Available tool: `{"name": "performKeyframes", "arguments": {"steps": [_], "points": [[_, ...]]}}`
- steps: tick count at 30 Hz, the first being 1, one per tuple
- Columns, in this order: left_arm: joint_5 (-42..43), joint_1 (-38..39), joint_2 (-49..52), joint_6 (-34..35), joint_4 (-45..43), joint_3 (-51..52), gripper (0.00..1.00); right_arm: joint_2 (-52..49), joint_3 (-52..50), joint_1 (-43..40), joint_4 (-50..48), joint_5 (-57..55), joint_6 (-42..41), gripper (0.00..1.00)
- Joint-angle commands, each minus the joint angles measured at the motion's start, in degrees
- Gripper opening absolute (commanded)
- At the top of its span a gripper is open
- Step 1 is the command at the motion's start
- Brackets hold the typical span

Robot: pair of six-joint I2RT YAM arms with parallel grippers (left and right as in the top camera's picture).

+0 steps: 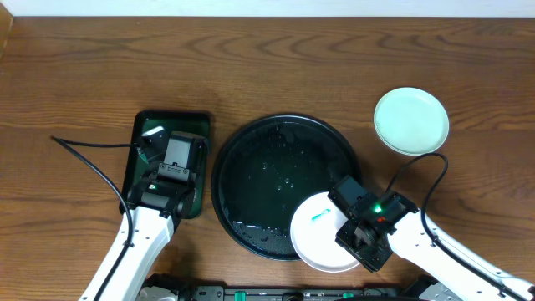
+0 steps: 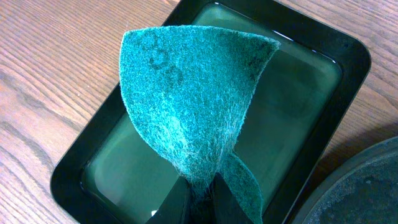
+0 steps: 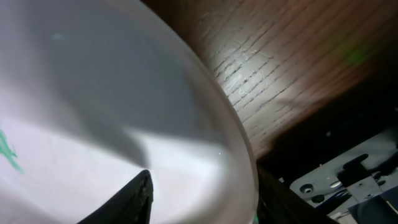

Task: Clean dirty plates on tray and stack at the side
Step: 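Move the right gripper to the white plate's rim on the round tray, then grasp the white plate rim and pull it to the tray center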

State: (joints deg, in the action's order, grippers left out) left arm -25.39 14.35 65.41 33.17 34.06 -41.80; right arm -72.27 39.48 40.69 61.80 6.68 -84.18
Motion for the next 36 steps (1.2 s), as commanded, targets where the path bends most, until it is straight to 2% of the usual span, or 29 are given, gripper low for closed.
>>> {"name": "performKeyframes", "arguments": {"steps": [1, 2, 4, 11, 14, 16, 19, 20, 28, 33, 36], "points": [[-0.52, -0.31, -0.31, 0.11, -0.26, 0.07, 0.07, -0.07, -0.94, 0.35, -0.11, -0.17, -0.61, 0.54], [-0.55, -0.31, -0.31, 0.11, -0.28, 0.07, 0.07, -0.07, -1.16, 0.35, -0.11, -0.17, -0.61, 0.6], [-0.52, -0.31, -0.31, 0.11, -0.28, 0.07, 0.07, -0.07, -1.73, 0.35, -0.13, 0.33, -0.61, 0.62], [-0.52, -0.31, -0.31, 0.11, -0.28, 0.07, 0.08, -0.07, -2.8, 0.35, -2.05, 1.29, -0.2, 0.47], [-0.55, -0.31, -0.31, 0.11, -0.26, 0.07, 0.08, -0.07, -2.8, 0.35, -2.86, 1.29, 0.68, 0.47], [-0.52, -0.31, -0.31, 0.11, -0.26, 0.07, 0.08, -0.07, -2.8, 0.35, -3.3, 0.98, 1.2, 0.35], [-0.52, -0.31, -0.31, 0.11, -0.26, 0.07, 0.08, -0.07, -2.75, 0.22, -5.29, 0.85, 3.19, 0.08], [-0.55, -0.31, -0.31, 0.11, -0.26, 0.07, 0.08, -0.07, -2.73, 0.17, -6.25, 0.83, 4.09, 0.02], [-0.52, -0.31, -0.31, 0.11, -0.26, 0.07, 0.08, -0.07, 1.55, 0.04, -12.68, -2.12, 16.02, 0.02], [-0.5, -0.31, -0.31, 0.11, -0.24, 0.07, 0.08, -0.07, 6.51, -2.8, -17.46, -9.51, 27.1, 0.02], [-0.5, -0.31, -0.31, 0.09, -0.22, 0.07, 0.08, -0.07, 8.35, -6.01, -23.39, -9.16, 37.62, 0.02]]}}
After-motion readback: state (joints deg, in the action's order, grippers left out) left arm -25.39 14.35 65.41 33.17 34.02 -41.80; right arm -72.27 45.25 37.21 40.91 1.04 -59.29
